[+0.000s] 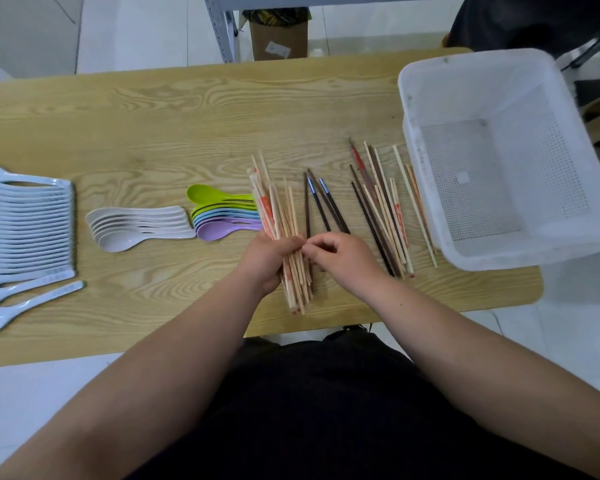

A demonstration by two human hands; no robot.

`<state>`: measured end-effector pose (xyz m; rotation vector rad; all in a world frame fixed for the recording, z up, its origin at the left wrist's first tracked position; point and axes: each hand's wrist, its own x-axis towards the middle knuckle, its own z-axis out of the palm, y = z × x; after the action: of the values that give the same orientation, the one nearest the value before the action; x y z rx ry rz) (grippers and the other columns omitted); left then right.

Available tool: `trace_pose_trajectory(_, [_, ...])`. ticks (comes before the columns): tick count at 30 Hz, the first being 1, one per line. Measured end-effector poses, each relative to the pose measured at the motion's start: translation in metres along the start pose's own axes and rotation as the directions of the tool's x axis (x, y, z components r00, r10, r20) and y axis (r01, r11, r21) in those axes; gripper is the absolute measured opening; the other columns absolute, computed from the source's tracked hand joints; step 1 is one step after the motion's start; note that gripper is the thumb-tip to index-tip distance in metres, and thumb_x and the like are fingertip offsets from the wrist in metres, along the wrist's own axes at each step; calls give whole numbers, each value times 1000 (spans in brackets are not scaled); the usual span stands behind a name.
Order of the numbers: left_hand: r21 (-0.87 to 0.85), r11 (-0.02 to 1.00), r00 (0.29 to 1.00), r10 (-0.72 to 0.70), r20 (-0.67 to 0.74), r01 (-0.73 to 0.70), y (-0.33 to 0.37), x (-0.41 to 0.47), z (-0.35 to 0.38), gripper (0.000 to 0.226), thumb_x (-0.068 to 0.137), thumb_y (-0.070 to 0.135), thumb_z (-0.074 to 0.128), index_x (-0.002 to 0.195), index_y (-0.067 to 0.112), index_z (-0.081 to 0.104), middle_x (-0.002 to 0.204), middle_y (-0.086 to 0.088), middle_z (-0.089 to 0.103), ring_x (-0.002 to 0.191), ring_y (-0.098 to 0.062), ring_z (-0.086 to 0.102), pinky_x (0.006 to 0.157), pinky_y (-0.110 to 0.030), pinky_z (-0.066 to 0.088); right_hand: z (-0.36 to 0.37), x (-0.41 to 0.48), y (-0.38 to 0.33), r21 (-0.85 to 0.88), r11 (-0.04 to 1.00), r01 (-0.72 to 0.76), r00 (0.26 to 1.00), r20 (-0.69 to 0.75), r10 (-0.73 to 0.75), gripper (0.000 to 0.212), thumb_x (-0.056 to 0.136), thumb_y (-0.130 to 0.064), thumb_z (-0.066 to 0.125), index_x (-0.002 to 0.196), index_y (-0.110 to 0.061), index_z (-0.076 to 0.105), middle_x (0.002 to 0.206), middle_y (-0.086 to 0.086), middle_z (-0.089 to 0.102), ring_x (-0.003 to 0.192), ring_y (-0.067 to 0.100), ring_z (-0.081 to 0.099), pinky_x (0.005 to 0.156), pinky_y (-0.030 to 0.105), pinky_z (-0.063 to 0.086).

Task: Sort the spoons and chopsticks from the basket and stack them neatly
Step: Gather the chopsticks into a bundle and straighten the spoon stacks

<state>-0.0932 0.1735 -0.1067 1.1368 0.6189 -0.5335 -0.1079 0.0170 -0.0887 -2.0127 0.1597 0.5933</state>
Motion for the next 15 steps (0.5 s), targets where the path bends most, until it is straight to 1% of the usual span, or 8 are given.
trace_pose_trajectory(2, [45, 999, 998, -7, -60, 9, 0, 3, -2, 12, 89, -10, 62, 92, 1, 63, 69, -11, 66, 63, -21, 66, 59, -30, 58, -12, 3, 7, -256, 966, -13, 994, -108, -15, 32, 96, -49, 58, 118, -28, 69, 120, -9, 65, 112, 9, 59, 102, 37, 49])
trace_pose_trajectory(4, [55, 998, 997, -14, -80, 19, -1, 6, -5, 15, 89, -11, 61, 90, 4, 63, 66, -6, 66, 61, -17, 67, 58, -27, 57, -28, 8, 20, -466, 871, -156, 969, -241, 44, 57, 96, -50, 57, 144, -21, 48, 151, 6, 40, 141, 23, 36, 115, 39, 33])
trace_pose_trajectory(6, [60, 998, 996, -26, -90, 32, -2, 9, -10, 16, 88, -9, 64, 96, 5, 62, 73, -8, 66, 64, -18, 68, 62, -28, 57, -43, 11, 36, -557, 771, -307, 944, -280, 174, 80, 95, -53, 57, 157, -20, 21, 165, 10, 7, 153, 32, 7, 122, 47, 16])
trace_pose_trajectory(7, [62, 997, 996, -28, -90, 34, -3, 10, -13, 19, 87, -8, 65, 99, 5, 62, 77, -9, 66, 67, -19, 68, 64, -30, 57, -49, 12, 43, -586, 731, -350, 934, -277, 225, 84, 95, -54, 55, 159, -20, 13, 167, 11, -1, 154, 34, 0, 123, 50, 11])
trace_pose_trajectory(8, [67, 997, 996, -30, -89, 36, -4, 10, -15, 21, 87, -8, 65, 102, 7, 62, 80, -10, 65, 70, -20, 67, 66, -32, 56, -51, 13, 50, -603, 708, -369, 929, -269, 255, 85, 95, -54, 54, 160, -20, 9, 167, 11, -3, 154, 36, -2, 124, 51, 10])
trace_pose_trajectory(10, [75, 996, 995, -32, -90, 38, -6, 11, -18, 23, 87, -8, 65, 103, 8, 62, 83, -11, 65, 72, -21, 66, 68, -32, 56, -51, 13, 57, -600, 719, -350, 936, -251, 246, 81, 97, -48, 53, 160, -20, 10, 167, 12, 0, 153, 37, 1, 123, 53, 16])
trace_pose_trajectory(12, [78, 996, 994, -32, -108, 41, -7, 11, -19, 21, 87, -8, 65, 101, 7, 62, 82, -11, 64, 71, -21, 66, 67, -31, 57, -45, 11, 59, -594, 754, -281, 957, -237, 169, 72, 98, -37, 54, 158, -19, 19, 166, 10, 7, 151, 35, 7, 121, 51, 21])
trace_pose_trajectory(15, [84, 995, 990, -33, -136, 45, -9, 12, -17, 19, 87, -8, 65, 100, 6, 61, 81, -10, 64, 70, -19, 66, 68, -31, 58, -33, 7, 58, -610, 769, -192, 978, -184, 98, 65, 99, -28, 54, 157, -18, 26, 165, 6, 13, 150, 29, 11, 122, 45, 21])
